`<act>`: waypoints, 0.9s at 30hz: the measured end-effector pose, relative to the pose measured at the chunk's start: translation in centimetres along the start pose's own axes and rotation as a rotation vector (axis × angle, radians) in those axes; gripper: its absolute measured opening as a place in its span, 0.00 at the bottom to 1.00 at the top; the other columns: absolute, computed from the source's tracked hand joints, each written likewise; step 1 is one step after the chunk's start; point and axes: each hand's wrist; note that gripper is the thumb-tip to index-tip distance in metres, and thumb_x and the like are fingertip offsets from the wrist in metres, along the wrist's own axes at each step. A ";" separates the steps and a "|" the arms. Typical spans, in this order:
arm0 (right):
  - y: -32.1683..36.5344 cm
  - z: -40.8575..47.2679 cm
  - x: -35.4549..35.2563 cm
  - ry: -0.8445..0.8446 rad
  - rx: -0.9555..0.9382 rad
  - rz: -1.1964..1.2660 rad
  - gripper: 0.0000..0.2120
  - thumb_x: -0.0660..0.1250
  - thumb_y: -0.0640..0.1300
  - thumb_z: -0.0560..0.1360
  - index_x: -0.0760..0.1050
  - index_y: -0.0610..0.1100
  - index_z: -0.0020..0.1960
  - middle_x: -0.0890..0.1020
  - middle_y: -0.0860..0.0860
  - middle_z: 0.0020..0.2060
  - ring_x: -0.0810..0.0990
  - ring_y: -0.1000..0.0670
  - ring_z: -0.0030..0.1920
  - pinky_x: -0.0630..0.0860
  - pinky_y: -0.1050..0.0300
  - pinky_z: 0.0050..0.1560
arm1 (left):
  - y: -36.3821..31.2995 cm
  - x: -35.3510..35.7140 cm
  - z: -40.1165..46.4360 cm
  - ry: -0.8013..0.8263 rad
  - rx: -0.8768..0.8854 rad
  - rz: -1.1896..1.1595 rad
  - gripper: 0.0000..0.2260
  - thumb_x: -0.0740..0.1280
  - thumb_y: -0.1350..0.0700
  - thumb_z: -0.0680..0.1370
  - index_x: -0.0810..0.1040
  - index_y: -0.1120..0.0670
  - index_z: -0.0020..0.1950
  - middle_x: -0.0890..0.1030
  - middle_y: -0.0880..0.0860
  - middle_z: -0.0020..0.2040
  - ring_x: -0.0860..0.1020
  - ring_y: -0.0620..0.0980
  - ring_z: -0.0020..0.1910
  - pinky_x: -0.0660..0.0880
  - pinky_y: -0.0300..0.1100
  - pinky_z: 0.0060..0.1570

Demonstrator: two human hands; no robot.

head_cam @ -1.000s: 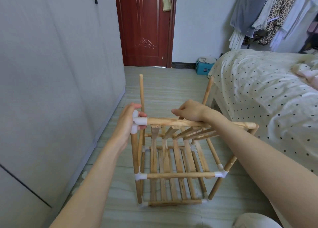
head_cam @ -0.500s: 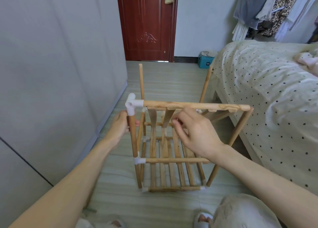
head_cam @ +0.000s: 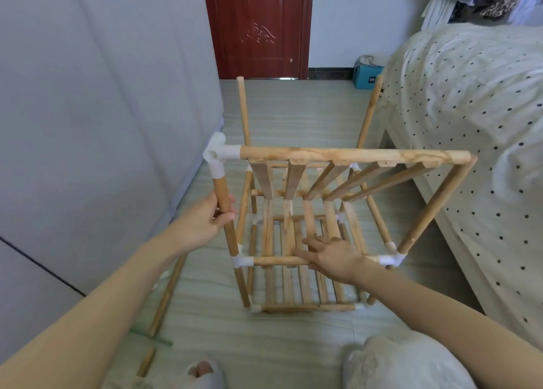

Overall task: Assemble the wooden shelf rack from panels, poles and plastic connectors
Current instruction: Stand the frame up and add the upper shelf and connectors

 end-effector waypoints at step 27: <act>-2.0 -7.3 3.1 -0.391 0.552 1.279 0.22 0.66 0.45 0.76 0.66 0.44 0.67 0.72 0.48 0.65 0.68 0.48 0.68 0.68 0.53 0.66 | -3.3 10.5 6.3 0.410 -0.086 0.527 0.26 0.55 0.62 0.80 0.52 0.51 0.77 0.57 0.57 0.76 0.69 0.57 0.67 0.69 0.47 0.64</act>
Point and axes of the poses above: each hand's wrist, its own z-axis towards the middle knuckle, its own x-axis out of the palm, y = z × x
